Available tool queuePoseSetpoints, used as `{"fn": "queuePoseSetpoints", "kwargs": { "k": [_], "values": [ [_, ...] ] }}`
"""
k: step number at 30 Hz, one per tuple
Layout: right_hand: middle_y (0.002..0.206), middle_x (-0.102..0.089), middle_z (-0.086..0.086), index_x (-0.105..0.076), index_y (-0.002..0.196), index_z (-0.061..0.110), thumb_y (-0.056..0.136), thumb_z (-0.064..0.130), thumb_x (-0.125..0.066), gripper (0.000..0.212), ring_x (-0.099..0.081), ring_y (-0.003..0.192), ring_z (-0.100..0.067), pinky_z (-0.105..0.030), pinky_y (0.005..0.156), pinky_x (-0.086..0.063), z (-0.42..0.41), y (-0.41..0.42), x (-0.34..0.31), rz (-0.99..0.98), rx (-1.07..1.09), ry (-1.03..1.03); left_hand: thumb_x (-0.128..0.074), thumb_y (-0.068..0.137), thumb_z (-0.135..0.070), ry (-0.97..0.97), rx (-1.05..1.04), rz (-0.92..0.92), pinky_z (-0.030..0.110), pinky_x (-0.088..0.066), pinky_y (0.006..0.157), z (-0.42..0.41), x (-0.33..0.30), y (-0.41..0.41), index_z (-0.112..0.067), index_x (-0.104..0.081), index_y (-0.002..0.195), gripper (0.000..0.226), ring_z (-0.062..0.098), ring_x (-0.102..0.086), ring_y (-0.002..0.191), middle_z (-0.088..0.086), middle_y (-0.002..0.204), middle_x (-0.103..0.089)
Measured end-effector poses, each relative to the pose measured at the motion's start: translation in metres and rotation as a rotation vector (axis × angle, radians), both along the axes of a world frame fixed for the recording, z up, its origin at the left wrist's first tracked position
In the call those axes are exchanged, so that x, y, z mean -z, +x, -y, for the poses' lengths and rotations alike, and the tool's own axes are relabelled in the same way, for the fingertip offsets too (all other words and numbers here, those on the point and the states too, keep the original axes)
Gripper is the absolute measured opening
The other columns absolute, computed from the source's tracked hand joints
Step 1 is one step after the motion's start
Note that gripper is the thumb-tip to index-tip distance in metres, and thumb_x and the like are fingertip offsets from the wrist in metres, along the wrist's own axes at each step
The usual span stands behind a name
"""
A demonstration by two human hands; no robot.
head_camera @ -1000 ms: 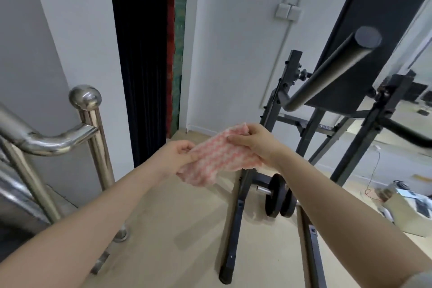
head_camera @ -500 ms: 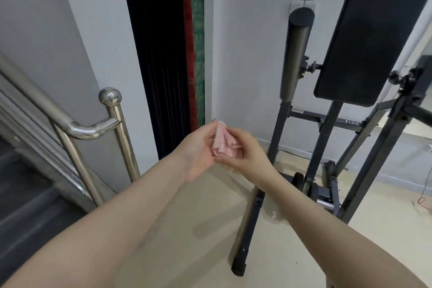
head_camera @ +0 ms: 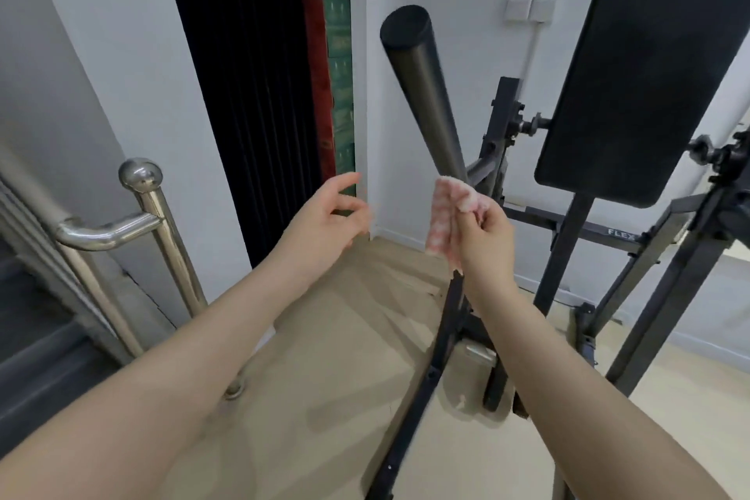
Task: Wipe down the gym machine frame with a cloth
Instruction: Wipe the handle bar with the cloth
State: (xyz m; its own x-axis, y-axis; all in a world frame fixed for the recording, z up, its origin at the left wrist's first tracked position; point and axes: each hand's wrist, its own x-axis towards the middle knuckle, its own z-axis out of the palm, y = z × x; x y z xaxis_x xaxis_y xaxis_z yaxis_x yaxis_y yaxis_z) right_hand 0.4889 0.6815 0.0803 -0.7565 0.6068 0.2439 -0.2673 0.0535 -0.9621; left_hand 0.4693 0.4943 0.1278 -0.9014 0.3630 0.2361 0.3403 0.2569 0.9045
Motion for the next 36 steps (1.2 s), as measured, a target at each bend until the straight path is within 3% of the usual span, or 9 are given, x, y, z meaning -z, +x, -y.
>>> {"fn": "queuePoseSetpoints", "kwargs": {
  "k": [4, 7, 9, 12, 16, 25, 28, 31, 36],
  "values": [
    [0.096, -0.071, 0.009, -0.062, 0.106, 0.022, 0.101, 0.024, -0.037, 0.025, -0.069, 0.092, -0.02, -0.046, 0.077, -0.058, -0.059, -0.071, -0.033, 0.053, 0.055, -0.022, -0.058, 0.092, -0.03, 0.094, -0.08, -0.043, 0.014, -0.045, 0.083, -0.067, -0.017, -0.041, -0.035, -0.02, 0.147, 0.067, -0.004, -0.055, 0.108, -0.016, 0.136, -0.047],
    [0.088, -0.067, 0.025, -0.053, 0.111, 0.023, 0.105, 0.021, -0.031, 0.023, -0.064, 0.091, 0.0, -0.026, 0.084, -0.054, -0.073, -0.091, -0.074, -0.089, -0.047, 0.062, -0.056, 0.093, -0.019, 0.239, -0.091, -0.143, 0.012, -0.039, 0.089, -0.104, -0.034, -0.058, -0.033, -0.023, 0.145, 0.064, 0.0, -0.047, 0.121, -0.015, 0.139, -0.042],
    [0.11, -0.062, 0.03, -0.053, 0.126, 0.02, 0.106, 0.026, -0.028, 0.032, -0.055, 0.105, 0.013, -0.02, 0.098, -0.046, -0.071, -0.092, -0.099, -0.279, -0.199, 0.27, -0.05, 0.096, -0.016, 0.386, -0.129, -0.231, 0.022, -0.038, 0.098, -0.116, -0.046, -0.067, -0.036, -0.04, 0.134, 0.044, -0.001, -0.048, 0.122, -0.019, 0.132, -0.051],
    [0.142, -0.049, 0.01, -0.045, 0.141, 0.016, 0.105, 0.026, -0.026, 0.041, -0.038, 0.134, -0.001, -0.04, 0.115, -0.029, -0.054, -0.096, -0.108, -0.512, -0.417, 0.647, -0.044, 0.096, -0.033, 0.533, -0.181, -0.236, 0.04, -0.041, 0.103, -0.116, -0.05, -0.072, -0.035, -0.046, 0.133, 0.037, 0.011, -0.05, 0.125, -0.012, 0.134, -0.054],
    [0.16, -0.019, -0.002, -0.02, 0.152, 0.01, 0.099, 0.055, -0.015, 0.07, -0.012, 0.148, -0.02, -0.054, 0.116, -0.015, -0.037, -0.11, -0.093, -0.591, -0.365, 0.78, -0.044, 0.095, -0.034, 0.572, -0.155, -0.218, 0.044, -0.046, 0.099, -0.112, -0.056, -0.07, -0.026, -0.044, 0.136, 0.042, 0.021, -0.053, 0.123, 0.001, 0.134, -0.055],
    [0.161, -0.011, -0.002, -0.016, 0.153, 0.011, 0.093, 0.064, 0.005, 0.082, -0.003, 0.149, -0.016, -0.048, 0.12, 0.0, -0.051, -0.116, -0.061, -0.424, -0.328, 0.724, -0.054, 0.094, -0.01, 0.548, -0.198, -0.178, 0.043, -0.051, 0.093, -0.12, -0.058, -0.07, -0.026, -0.04, 0.132, 0.044, 0.017, -0.058, 0.116, 0.002, 0.128, -0.057],
    [0.157, -0.023, -0.015, -0.029, 0.147, 0.004, 0.1, 0.051, -0.006, 0.071, -0.015, 0.147, -0.023, -0.049, 0.119, -0.009, -0.025, -0.1, -0.097, -0.641, -0.397, 0.656, -0.056, 0.091, -0.007, 0.605, -0.168, -0.196, 0.031, -0.054, 0.081, -0.122, -0.058, -0.07, -0.027, -0.048, 0.123, 0.039, 0.018, -0.061, 0.112, 0.002, 0.121, -0.062],
    [0.152, -0.033, -0.014, -0.038, 0.142, 0.001, 0.103, 0.035, -0.026, 0.053, -0.022, 0.143, -0.012, -0.041, 0.118, -0.016, -0.022, -0.106, -0.095, -0.739, -0.348, 0.596, -0.053, 0.094, -0.008, 0.605, -0.125, -0.181, 0.031, -0.054, 0.082, -0.12, -0.057, -0.071, -0.026, -0.049, 0.123, 0.035, 0.019, -0.062, 0.11, 0.0, 0.116, -0.065],
    [0.15, -0.035, 0.008, -0.039, 0.143, 0.015, 0.094, 0.0, -0.052, 0.053, -0.028, 0.141, -0.009, -0.048, 0.116, -0.025, -0.067, -0.139, -0.025, -0.515, -0.204, 0.563, -0.051, 0.094, -0.031, 0.557, -0.146, -0.085, 0.049, -0.043, 0.101, -0.115, -0.038, -0.076, -0.031, -0.039, 0.135, 0.044, 0.018, -0.055, 0.121, -0.002, 0.13, -0.057]
  ]
}}
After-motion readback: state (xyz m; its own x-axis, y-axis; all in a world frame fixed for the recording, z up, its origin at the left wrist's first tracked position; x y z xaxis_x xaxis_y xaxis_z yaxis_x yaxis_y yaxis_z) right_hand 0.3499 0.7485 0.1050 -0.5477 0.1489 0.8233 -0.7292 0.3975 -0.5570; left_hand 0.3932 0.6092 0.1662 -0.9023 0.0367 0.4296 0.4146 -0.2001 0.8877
